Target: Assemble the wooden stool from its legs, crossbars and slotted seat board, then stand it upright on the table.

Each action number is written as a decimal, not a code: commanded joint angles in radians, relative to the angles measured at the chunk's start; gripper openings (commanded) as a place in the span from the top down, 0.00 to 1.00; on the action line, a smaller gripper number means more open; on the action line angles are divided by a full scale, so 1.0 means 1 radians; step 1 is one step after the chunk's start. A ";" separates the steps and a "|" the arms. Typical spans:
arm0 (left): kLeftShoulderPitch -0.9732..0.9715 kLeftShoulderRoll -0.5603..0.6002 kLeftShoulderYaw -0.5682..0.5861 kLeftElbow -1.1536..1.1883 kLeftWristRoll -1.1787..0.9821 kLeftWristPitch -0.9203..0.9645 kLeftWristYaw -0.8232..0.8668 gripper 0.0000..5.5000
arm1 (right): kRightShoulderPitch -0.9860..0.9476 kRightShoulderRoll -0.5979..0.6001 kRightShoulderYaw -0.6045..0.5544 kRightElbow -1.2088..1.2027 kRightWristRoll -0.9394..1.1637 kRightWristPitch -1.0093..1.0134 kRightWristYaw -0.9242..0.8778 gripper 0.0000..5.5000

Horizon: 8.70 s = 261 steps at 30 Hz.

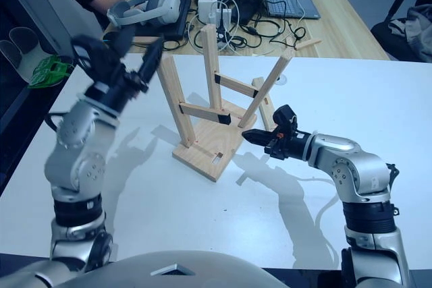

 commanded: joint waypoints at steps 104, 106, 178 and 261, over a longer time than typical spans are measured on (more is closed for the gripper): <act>-0.236 -0.227 -0.011 -0.051 -0.299 0.411 0.190 0.42 | 0.135 -0.007 -0.069 0.195 -0.220 -0.255 -0.151 0.89; -0.231 -0.219 -0.009 -0.044 -0.266 0.378 0.204 0.42 | 0.087 0.038 -0.066 0.329 -0.280 -0.343 -0.218 0.82; -0.435 -0.240 0.062 0.308 -0.408 0.149 -0.063 0.66 | -0.683 0.178 0.056 0.160 -0.369 -0.729 -0.273 0.63; -0.732 0.234 -0.107 0.789 0.000 -0.124 -0.977 0.59 | -0.851 0.037 -0.053 0.091 0.148 -0.021 0.000 0.80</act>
